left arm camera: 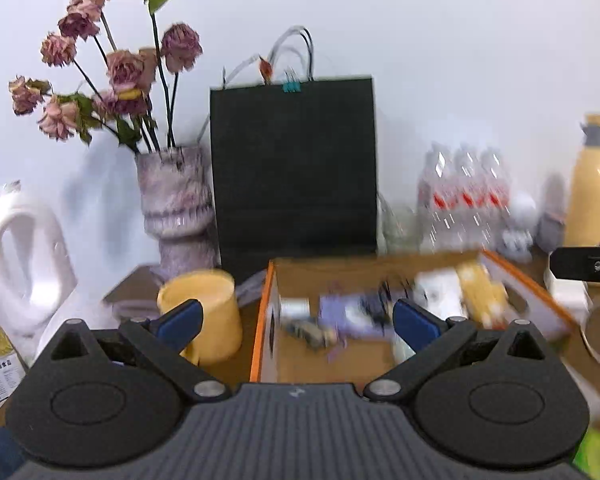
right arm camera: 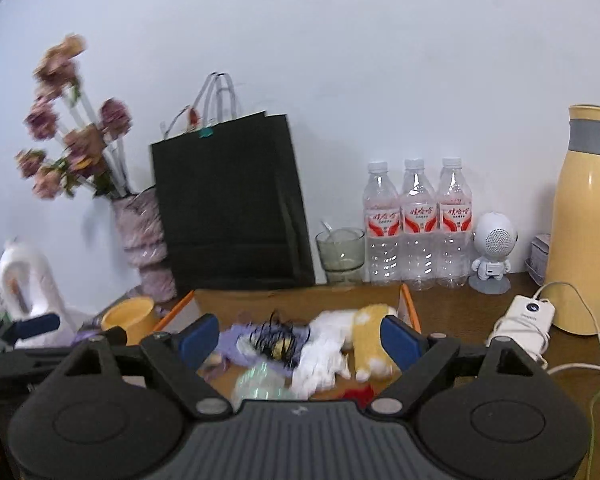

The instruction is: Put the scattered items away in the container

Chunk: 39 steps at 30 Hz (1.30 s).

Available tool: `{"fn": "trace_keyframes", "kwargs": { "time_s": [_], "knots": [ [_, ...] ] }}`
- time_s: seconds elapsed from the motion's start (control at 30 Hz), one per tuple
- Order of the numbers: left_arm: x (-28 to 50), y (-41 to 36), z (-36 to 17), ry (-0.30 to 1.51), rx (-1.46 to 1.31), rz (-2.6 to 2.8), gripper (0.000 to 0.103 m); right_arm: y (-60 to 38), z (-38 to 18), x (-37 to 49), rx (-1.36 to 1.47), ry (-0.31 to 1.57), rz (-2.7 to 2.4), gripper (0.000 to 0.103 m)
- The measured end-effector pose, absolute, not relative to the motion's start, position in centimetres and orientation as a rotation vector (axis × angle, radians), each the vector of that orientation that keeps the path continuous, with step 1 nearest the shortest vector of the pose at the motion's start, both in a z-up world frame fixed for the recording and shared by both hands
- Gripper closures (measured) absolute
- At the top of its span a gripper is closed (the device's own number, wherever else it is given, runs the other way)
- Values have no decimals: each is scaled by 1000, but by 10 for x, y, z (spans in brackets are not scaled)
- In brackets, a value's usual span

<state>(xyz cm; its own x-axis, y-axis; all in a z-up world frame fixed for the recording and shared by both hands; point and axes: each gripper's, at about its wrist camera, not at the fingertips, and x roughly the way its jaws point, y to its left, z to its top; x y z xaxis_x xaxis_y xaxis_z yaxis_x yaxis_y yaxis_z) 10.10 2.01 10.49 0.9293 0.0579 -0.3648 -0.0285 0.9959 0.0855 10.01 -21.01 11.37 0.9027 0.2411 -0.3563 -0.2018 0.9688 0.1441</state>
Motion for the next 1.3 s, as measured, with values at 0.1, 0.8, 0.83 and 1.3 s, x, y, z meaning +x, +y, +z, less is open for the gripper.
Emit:
{"fn": "trace_keyframes", "kwargs": {
  "time_s": [0.1, 0.8, 0.83, 1.3],
  "knots": [
    [62, 34, 102, 455, 37, -3, 0, -210, 101, 64, 68, 381, 241, 15],
    [-37, 32, 12, 667, 114, -64, 38, -172, 46, -12, -29, 505, 381, 25],
    [-38, 31, 10, 669, 114, -70, 42, -164, 45, -5, -42, 516, 401, 26],
    [-37, 47, 11, 661, -47, -124, 80, -95, 14, 101, -152, 693, 454, 70]
  ]
}}
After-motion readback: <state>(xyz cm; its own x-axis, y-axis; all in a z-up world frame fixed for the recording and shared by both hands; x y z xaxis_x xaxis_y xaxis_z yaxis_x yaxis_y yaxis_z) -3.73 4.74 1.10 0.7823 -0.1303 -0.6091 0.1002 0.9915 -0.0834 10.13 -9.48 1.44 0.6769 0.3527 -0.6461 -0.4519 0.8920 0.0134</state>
